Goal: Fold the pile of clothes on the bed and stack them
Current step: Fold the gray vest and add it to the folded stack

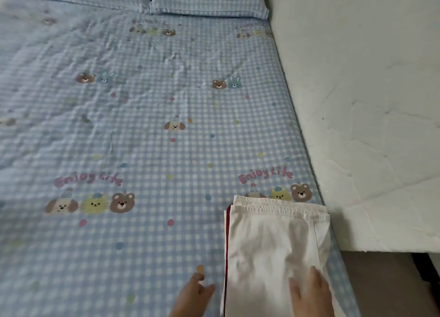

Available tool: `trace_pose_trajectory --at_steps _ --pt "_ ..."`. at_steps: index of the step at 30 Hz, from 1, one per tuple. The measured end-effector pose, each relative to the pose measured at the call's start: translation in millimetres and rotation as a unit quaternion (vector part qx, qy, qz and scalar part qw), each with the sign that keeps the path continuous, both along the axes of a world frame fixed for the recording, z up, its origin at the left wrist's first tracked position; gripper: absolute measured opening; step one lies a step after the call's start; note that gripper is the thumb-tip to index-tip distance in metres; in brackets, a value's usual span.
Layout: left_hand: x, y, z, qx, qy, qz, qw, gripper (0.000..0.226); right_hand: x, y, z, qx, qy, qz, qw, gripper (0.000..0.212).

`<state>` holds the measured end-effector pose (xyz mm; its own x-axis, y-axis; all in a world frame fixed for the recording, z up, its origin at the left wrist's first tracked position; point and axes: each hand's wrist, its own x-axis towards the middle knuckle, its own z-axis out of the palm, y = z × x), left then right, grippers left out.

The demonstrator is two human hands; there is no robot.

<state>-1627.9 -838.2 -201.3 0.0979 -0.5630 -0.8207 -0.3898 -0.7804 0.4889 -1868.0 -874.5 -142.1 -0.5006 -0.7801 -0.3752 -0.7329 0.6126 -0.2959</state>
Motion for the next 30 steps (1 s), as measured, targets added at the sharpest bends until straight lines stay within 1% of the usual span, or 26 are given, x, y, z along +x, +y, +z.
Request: trace_pose_trajectory --at_steps 2,3,5,6,7,9,10,11,12,13,14,16,20,22,24,25,26,28,30 --pt "50 17 13 0.005 -0.036 0.010 0.999 0.023 38 14 5 -0.043 -0.037 0.009 0.998 0.064" --pt "83 28 20 0.007 -0.059 0.026 0.998 0.020 67 20 5 -0.048 -0.084 0.014 0.995 0.060" --pt "149 52 30 0.012 -0.106 0.065 0.992 0.018 130 28 7 0.001 -0.171 0.050 0.984 0.049" --pt "182 64 34 0.015 -0.127 0.077 0.989 0.017 163 30 9 0.035 -0.189 0.076 0.978 0.044" --pt "211 74 40 0.015 -0.145 0.086 0.986 0.017 192 30 9 0.057 -0.211 0.066 0.974 0.040" --pt "278 102 48 0.018 -0.191 0.110 0.975 0.013 262 35 8 0.089 -0.258 0.078 0.959 0.033" --pt "312 118 48 0.003 -0.215 0.134 0.967 0.011 299 40 8 0.105 -0.249 0.122 0.955 0.032" --pt "342 129 52 -0.011 -0.230 0.158 0.960 0.010 332 44 9 0.126 -0.238 0.164 0.949 0.033" --pt "368 138 54 -0.022 -0.226 0.178 0.957 0.015 359 46 12 0.151 -0.239 0.196 0.939 0.035" --pt "399 149 60 -0.012 -0.213 0.191 0.958 0.015 394 50 13 0.172 -0.243 0.225 0.928 0.036" --pt "426 157 61 -0.004 -0.207 0.198 0.958 0.005 427 53 16 0.190 -0.249 0.255 0.915 0.038" --pt "483 172 64 -0.010 -0.227 0.197 0.954 0.015 492 60 19 0.221 -0.267 0.286 0.893 0.040" --pt "575 178 83 -0.099 -0.259 0.211 0.937 0.005 607 81 15 0.241 -0.275 0.287 0.885 0.049" --pt "622 171 90 -0.156 -0.294 0.212 0.919 0.005 664 95 11 0.243 -0.285 0.275 0.886 0.063" --pt "677 158 90 -0.224 -0.335 0.192 0.895 0.006 728 107 2 0.235 -0.307 0.253 0.887 0.082" --pt "703 150 85 -0.239 -0.359 0.169 0.886 0.008 758 110 -3 0.242 -0.313 0.239 0.887 0.092" --pt "727 141 79 -0.227 -0.385 0.138 0.884 0.024 785 111 -8 0.258 -0.317 0.217 0.887 0.102" --pt "771 124 63 -0.161 -0.421 0.063 0.891 0.063 828 108 -20 0.289 -0.311 0.154 0.892 0.116" --pt "811 112 43 -0.097 -0.430 -0.005 0.897 0.087 855 106 -35 0.278 -0.311 0.074 0.906 0.119"
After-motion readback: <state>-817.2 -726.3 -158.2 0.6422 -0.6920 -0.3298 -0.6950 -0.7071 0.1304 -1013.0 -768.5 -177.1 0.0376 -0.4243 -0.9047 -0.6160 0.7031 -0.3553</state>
